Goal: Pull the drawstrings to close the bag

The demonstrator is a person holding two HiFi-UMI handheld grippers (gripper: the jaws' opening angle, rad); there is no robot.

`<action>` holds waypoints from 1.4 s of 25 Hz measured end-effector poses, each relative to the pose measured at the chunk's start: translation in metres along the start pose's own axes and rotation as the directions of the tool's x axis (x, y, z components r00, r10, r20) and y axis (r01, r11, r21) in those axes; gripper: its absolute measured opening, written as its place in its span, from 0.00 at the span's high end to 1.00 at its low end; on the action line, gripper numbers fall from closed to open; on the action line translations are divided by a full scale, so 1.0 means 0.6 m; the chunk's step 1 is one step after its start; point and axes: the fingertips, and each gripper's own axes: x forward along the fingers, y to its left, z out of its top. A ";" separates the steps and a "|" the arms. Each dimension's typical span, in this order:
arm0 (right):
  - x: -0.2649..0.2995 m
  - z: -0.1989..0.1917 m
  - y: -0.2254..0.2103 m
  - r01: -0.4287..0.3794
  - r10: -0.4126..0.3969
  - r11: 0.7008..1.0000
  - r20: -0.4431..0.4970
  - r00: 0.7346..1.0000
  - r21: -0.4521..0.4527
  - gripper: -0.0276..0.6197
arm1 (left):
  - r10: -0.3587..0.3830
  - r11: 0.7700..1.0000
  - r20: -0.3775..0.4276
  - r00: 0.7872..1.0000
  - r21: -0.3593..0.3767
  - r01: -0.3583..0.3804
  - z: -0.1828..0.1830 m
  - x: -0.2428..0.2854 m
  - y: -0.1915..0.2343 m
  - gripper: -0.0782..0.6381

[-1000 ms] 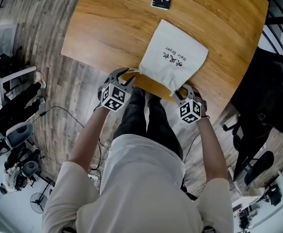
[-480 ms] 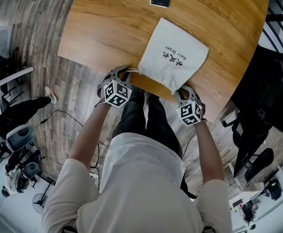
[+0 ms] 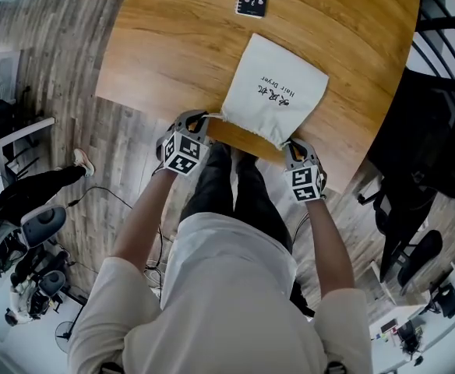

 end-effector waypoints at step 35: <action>-0.277 0.259 -0.175 0.367 -0.400 0.916 0.301 0.866 0.161 0.94 | 0.136 0.986 0.366 0.921 -0.137 -0.091 0.288 -0.239 0.069 0.90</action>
